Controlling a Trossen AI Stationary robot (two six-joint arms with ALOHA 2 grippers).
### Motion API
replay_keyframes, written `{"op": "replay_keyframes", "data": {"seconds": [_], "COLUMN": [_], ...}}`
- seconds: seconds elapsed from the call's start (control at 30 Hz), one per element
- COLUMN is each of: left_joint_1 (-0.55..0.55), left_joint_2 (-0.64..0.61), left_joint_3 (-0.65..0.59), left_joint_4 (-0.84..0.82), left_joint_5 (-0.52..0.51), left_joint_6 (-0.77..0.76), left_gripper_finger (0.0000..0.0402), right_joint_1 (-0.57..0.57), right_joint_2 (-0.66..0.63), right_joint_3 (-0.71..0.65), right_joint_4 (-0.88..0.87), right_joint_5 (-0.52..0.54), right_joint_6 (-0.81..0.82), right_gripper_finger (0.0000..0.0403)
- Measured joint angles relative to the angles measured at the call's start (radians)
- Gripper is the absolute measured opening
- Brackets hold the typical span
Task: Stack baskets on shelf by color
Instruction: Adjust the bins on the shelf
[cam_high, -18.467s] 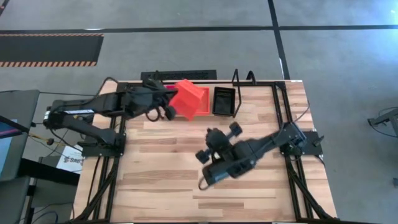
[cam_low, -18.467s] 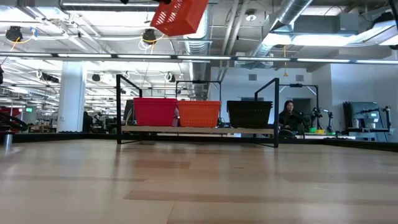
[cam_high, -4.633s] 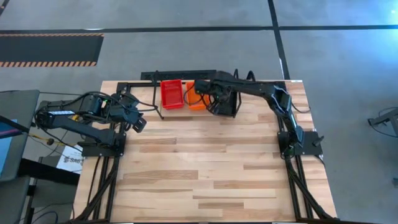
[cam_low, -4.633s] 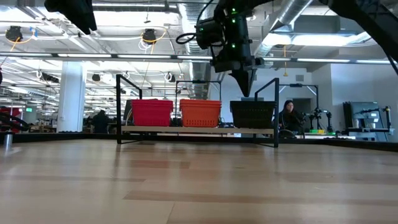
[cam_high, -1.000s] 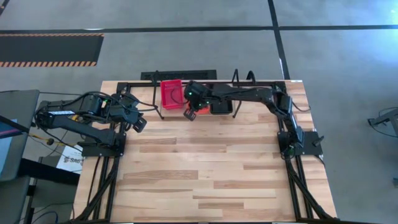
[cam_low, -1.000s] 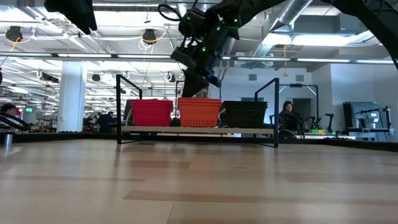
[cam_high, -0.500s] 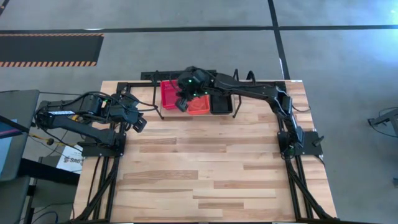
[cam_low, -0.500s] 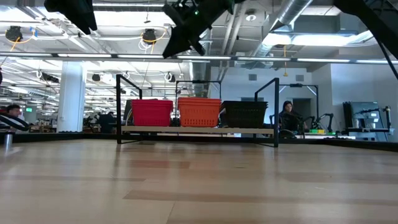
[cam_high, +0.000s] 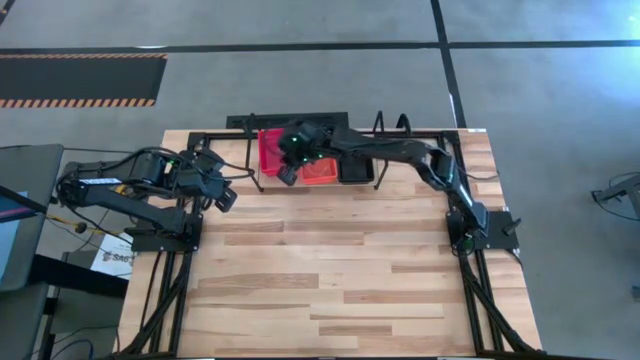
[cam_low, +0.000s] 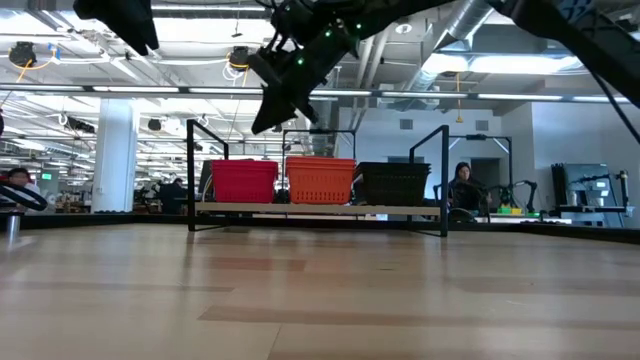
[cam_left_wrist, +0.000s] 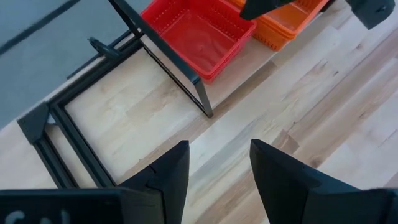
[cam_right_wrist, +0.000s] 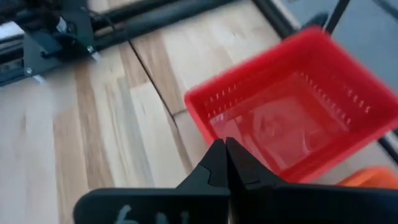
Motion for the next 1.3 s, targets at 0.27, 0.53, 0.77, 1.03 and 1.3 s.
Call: {"op": "replay_keyframes", "data": {"seconds": [0.27, 0.53, 0.77, 1.03, 1.3], "left_joint_1": [0.0, 0.048, 0.176, 0.267, 0.377], "left_joint_2": [0.101, 0.298, 0.41, 0.429, 0.436], "left_joint_3": [0.0, 0.0, 0.0, 0.0, 0.0], "left_joint_4": [0.178, 0.479, 0.459, 0.468, 0.61], "left_joint_5": [-0.069, -0.028, -0.086, 0.023, 0.178], "left_joint_6": [0.18, 0.596, 0.664, 0.732, 0.88], "left_gripper_finger": [0.0157, 0.0107, 0.001, 0.0002, 0.0], "right_joint_1": [-0.004, 0.061, 0.209, 0.394, 0.451], "right_joint_2": [-0.156, -0.45, -0.65, -0.741, -0.732], "right_joint_3": [0.002, 0.003, 0.003, 0.002, 0.001], "right_joint_4": [-0.023, -0.137, -0.242, -0.321, -0.346], "right_joint_5": [0.01, 0.134, 0.333, 0.562, 0.601], "right_joint_6": [-0.034, -0.087, -0.095, -0.09, -0.079], "right_gripper_finger": [0.0, 0.0001, 0.0001, 0.0001, 0.0005]}}
